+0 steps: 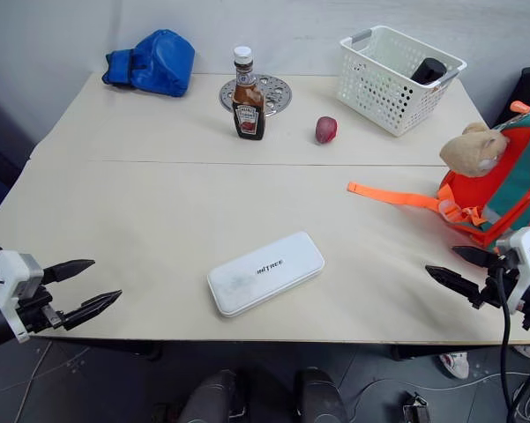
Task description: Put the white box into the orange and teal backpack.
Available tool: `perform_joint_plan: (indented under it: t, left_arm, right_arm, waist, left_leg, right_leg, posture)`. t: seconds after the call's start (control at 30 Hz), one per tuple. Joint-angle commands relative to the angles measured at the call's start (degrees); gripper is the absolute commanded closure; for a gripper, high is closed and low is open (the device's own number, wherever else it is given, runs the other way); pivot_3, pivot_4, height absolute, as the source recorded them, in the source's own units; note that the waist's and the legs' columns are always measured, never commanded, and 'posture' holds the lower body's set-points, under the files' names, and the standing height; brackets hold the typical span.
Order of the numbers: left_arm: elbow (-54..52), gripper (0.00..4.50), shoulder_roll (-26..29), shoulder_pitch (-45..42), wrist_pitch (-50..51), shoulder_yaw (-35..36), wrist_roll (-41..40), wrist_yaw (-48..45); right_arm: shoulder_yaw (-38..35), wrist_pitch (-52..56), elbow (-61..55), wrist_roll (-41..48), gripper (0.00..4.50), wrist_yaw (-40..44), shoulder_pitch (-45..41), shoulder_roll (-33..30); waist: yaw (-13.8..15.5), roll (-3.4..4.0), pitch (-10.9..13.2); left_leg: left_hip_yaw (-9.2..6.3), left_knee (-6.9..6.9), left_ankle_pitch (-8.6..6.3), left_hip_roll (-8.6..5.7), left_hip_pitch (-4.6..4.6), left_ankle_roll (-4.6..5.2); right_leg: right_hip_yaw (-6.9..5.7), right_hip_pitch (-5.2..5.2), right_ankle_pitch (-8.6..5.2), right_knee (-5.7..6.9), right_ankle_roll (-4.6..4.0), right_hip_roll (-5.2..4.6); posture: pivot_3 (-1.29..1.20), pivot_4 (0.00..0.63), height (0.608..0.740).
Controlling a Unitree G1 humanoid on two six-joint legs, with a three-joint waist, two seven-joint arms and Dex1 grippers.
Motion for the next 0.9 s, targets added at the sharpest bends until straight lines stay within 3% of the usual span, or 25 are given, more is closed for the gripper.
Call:
perform_joint_plan:
  t: [0.03,0.53,0.63,0.77,0.9]
  left_arm:
    - [-1.03,0.0,0.06,0.19,0.04,2.11,-1.19,0.19]
    - [-2.78,0.0,-0.5,-0.13,2.42,0.71,-1.98,1.26]
    - [-7.22,0.62,-0.65,-0.19,3.74,-2.73,-4.07,0.32]
    - [-9.79,1.88,0.21,-1.03,4.12,-7.66,-3.83,-0.33]
    - [-9.29,3.2,0.84,-7.33,2.86,-18.67,-0.78,-1.26]
  right_arm:
    - [-0.85,-0.84,-0.81,0.19,0.03,-0.28,-0.46,0.22]
    - [2.05,-1.62,-0.67,-0.93,0.03,0.39,-2.94,0.38]
    - [4.49,-0.47,-3.0,0.29,0.66,1.46,-5.79,1.25]
    - [8.58,0.25,-5.27,-0.12,2.01,2.67,-8.36,2.09]
    - [17.52,-0.59,-6.03,-3.37,3.42,3.47,-14.37,4.98]
  waist:
    - [-0.02,0.0,0.0]
    - [-0.03,0.0,0.0]
    - [-0.1,0.0,0.0]
    - [-0.01,0.0,0.0]
    - [-0.02,0.01,0.0]
  left_leg:
    - [0.0,0.0,0.0,0.0,0.0,0.0]
    - [0.0,0.0,0.0,0.0,0.0,0.0]
    - [0.02,0.02,0.01,0.0,0.0,0.01]
    - [0.01,0.03,0.02,0.0,0.01,0.0]
    - [0.01,0.04,0.11,-0.01,0.04,0.0]
  right_leg:
    - [0.0,0.0,0.0,0.0,0.0,0.0]
    - [0.0,0.0,0.0,0.01,0.0,0.0]
    - [0.01,0.0,0.0,0.02,0.01,0.0]
    - [0.01,0.01,0.01,0.06,0.01,0.01]
    - [0.0,0.01,0.01,0.15,0.01,0.02]
  posture:
    - [0.0,0.15,0.74]
    - [0.0,0.15,0.74]
    - [0.0,0.15,0.74]
    - [0.0,0.15,0.74]
    - [0.0,0.15,0.74]
